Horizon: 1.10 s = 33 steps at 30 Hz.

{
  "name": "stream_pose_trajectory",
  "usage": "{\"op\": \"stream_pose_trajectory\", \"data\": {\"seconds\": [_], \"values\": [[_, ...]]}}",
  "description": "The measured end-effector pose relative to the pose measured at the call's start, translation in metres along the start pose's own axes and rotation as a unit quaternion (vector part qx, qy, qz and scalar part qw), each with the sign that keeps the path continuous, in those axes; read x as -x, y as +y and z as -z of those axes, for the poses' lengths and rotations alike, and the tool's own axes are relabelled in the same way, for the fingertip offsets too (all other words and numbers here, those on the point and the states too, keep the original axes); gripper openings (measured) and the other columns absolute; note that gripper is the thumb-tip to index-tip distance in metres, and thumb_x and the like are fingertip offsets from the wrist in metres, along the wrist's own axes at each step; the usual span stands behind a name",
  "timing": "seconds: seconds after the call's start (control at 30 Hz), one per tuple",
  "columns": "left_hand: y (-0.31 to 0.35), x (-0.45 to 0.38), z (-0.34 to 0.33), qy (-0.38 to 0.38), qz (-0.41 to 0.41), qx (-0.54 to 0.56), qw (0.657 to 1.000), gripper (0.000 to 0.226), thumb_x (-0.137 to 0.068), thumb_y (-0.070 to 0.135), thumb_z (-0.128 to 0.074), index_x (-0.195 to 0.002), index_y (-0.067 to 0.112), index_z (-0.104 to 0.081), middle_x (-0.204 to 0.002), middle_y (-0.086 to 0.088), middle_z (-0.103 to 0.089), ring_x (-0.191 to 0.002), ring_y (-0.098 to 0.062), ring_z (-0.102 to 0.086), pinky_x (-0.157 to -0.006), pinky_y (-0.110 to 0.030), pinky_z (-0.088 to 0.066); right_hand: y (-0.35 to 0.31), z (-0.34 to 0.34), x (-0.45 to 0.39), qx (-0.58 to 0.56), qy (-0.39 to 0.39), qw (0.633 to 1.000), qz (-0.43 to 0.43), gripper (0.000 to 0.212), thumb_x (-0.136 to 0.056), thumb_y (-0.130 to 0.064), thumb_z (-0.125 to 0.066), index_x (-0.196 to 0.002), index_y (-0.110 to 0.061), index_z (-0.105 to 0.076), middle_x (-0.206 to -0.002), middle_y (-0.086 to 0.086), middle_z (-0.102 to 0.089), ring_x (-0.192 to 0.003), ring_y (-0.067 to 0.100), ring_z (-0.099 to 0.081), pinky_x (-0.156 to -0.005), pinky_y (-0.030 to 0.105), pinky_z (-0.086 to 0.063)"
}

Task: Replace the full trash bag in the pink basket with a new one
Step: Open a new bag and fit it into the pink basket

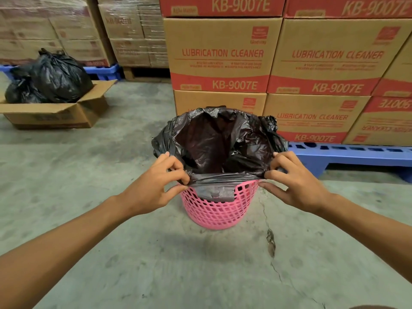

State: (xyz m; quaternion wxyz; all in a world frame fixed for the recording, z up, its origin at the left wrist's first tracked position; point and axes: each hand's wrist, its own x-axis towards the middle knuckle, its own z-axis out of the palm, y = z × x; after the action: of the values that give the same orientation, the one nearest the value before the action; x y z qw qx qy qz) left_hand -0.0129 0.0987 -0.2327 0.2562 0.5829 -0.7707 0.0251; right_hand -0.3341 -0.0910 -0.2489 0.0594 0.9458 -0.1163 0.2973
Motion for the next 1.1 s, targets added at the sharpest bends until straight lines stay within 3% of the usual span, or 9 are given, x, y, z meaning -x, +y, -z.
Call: {"op": "stream_pose_trajectory", "data": {"seconds": [0.1,0.2,0.3,0.47,0.73,0.83,0.93,1.0,1.1], "values": [[0.002,0.005,0.0,0.012,-0.017,-0.061,0.998,0.016,-0.096,0.026,-0.056,-0.099,0.017,-0.069,-0.093,-0.001,-0.047,-0.083,-0.018,-0.048,-0.115,-0.043,-0.031,0.003,-0.004,0.005,0.015,0.009,1.0,-0.013,0.027,-0.094,-0.032,-0.059,-0.089,-0.006,-0.066,-0.09,0.008,-0.054,-0.092,0.031,-0.047,-0.079,0.047,-0.05],[0.008,0.009,-0.008,0.053,-0.018,-0.118,0.991,0.011,-0.093,0.021,-0.061,-0.096,0.014,-0.07,-0.089,-0.004,-0.053,-0.08,-0.023,-0.05,-0.09,-0.044,-0.048,-0.001,-0.008,0.011,0.016,0.037,0.998,-0.043,0.026,-0.094,-0.031,-0.059,-0.092,-0.006,-0.064,-0.096,0.006,-0.055,-0.095,0.032,-0.052,-0.074,0.04,-0.049],[0.013,0.008,-0.008,0.082,-0.01,-0.138,0.987,0.015,-0.092,0.026,-0.061,-0.088,0.014,-0.069,-0.082,-0.002,-0.055,-0.076,-0.022,-0.05,-0.069,-0.033,-0.041,-0.007,-0.006,0.012,0.011,0.046,0.997,-0.065,0.028,-0.093,-0.031,-0.06,-0.088,-0.004,-0.064,-0.093,0.007,-0.058,-0.092,0.031,-0.054,-0.075,0.037,-0.048],[0.009,0.008,-0.004,0.085,-0.034,-0.136,0.987,0.017,-0.091,0.03,-0.062,-0.087,0.016,-0.071,-0.079,0.002,-0.056,-0.074,-0.018,-0.05,-0.076,-0.027,-0.033,-0.007,-0.001,0.012,-0.003,0.034,0.997,-0.068,0.028,-0.093,-0.032,-0.059,-0.088,-0.005,-0.067,-0.094,0.005,-0.057,-0.089,0.028,-0.053,-0.074,0.035,-0.047],[-0.012,0.044,-0.02,0.017,-0.048,-0.125,0.991,0.027,-0.083,0.012,-0.063,-0.105,0.022,-0.075,-0.099,0.004,-0.07,-0.097,-0.019,-0.064,-0.086,-0.037,-0.045,-0.004,0.005,0.023,-0.018,-0.038,0.993,-0.113,0.032,-0.093,-0.039,-0.054,-0.102,-0.017,-0.075,-0.106,0.002,-0.052,-0.099,0.02,-0.047,-0.085,0.027,-0.035],[-0.016,0.044,-0.014,0.081,0.064,-0.071,0.992,0.02,-0.087,0.018,-0.057,-0.101,0.022,-0.072,-0.098,0.007,-0.067,-0.096,-0.017,-0.061,-0.082,-0.042,-0.047,-0.007,0.012,0.019,-0.141,-0.012,0.963,-0.231,0.031,-0.092,-0.039,-0.052,-0.096,-0.018,-0.075,-0.099,-0.001,-0.055,-0.094,0.014,-0.053,-0.082,0.023,-0.042],[-0.02,0.018,0.001,0.189,0.249,0.051,0.948,0.023,-0.095,0.02,-0.055,-0.116,0.023,-0.061,-0.111,0.003,-0.057,-0.105,-0.016,-0.056,-0.091,-0.039,-0.047,-0.007,0.018,-0.008,-0.225,0.125,0.882,-0.394,0.023,-0.096,-0.027,-0.054,-0.082,-0.013,-0.065,-0.09,0.006,-0.057,-0.085,0.017,-0.055,-0.073,0.028,-0.041],[-0.022,-0.013,0.011,0.186,0.352,0.101,0.912,0.034,-0.097,0.03,-0.053,-0.13,0.025,-0.053,-0.123,-0.002,-0.052,-0.114,-0.02,-0.054,-0.099,-0.041,-0.046,0.006,0.019,-0.032,-0.246,0.149,0.831,-0.477,0.021,-0.096,-0.034,-0.055,-0.099,-0.015,-0.062,-0.102,0.009,-0.058,-0.091,0.02,-0.055,-0.074,0.029,-0.041],[-0.034,-0.055,0.014,0.139,0.504,0.253,0.814,0.038,-0.094,0.047,-0.054,-0.124,0.022,-0.052,-0.108,-0.004,-0.062,-0.099,-0.025,-0.062,-0.089,-0.046,-0.055,0.028,0.016,-0.065,-0.307,0.049,0.771,-0.555,0.064,-0.083,-0.055,-0.066,-0.132,-0.017,-0.05,-0.118,0.005,-0.057,-0.106,0.025,-0.057,-0.09,0.041,-0.049]]}}
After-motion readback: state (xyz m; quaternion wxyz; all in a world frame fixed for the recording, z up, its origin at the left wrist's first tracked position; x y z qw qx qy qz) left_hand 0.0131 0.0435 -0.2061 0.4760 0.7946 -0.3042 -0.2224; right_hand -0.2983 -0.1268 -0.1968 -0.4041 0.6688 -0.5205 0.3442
